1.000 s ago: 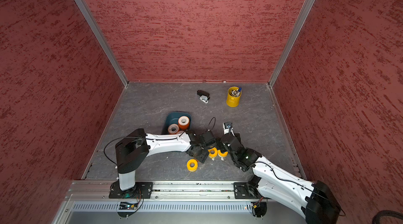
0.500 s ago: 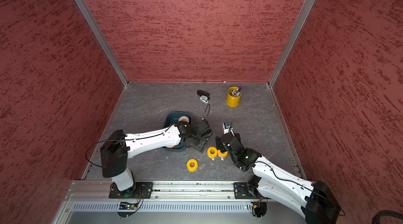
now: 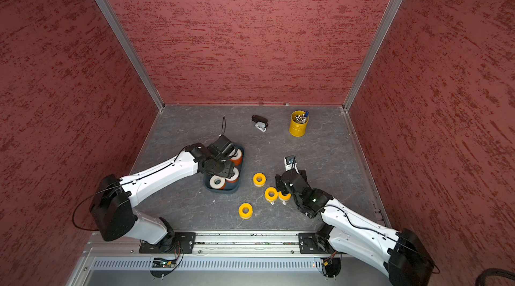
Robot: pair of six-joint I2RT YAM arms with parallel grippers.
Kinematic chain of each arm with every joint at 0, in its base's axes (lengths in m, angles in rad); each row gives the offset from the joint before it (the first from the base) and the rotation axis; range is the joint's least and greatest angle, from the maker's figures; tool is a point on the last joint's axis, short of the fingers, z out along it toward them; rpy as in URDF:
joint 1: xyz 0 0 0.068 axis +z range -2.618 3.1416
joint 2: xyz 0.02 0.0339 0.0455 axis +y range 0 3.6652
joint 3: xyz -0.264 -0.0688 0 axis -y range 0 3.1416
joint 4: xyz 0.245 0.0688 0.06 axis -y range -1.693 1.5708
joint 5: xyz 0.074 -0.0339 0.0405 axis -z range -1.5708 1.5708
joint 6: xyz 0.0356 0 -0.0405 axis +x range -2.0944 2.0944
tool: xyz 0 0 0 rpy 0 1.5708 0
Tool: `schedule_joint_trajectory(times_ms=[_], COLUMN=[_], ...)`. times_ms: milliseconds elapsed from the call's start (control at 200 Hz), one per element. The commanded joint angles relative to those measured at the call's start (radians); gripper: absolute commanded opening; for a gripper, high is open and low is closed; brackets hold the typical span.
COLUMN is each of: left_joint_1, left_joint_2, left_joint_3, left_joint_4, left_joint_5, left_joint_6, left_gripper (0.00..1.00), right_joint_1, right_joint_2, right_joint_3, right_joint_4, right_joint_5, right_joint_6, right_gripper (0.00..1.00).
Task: Put the sealing tape into the storage box
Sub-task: Place the sealing tape in the storage box.
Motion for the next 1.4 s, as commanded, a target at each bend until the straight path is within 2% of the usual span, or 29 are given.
schedule_joint_trajectory(times_ms=[0,140,491,772,1072,1398], left_joint_1=[0.025,0.058,0.197,0.204,0.210,0.219], left_joint_2=[-0.019,0.022,0.093,0.173,0.194,0.231], left_joint_3=[-0.004,0.017,-0.008,0.023,0.025,0.046], left_joint_4=[0.009,0.025,0.180,0.182,0.188,0.200], left_joint_5=[-0.006,0.003,0.129,0.122,0.102,0.087], left_joint_6=[0.058,0.092,0.147,0.139,0.134,0.135], left_gripper=[0.56,0.56,0.55,0.55,0.60,0.62], right_joint_1=[0.005,0.005,0.006,0.005,0.005,0.005], right_joint_2=[0.006,0.006,0.007,0.008,0.009,0.002], right_joint_3=[0.016,0.015,0.016,0.016,0.017,0.013], right_joint_4=[0.021,0.021,0.022,0.022,0.024,0.021], right_joint_5=[0.007,0.007,0.000,-0.002,-0.002,-0.003], right_joint_6=[0.003,0.003,0.000,-0.001,-0.003,0.000], right_gripper=[0.87,0.87,0.87,0.87,0.87,0.87])
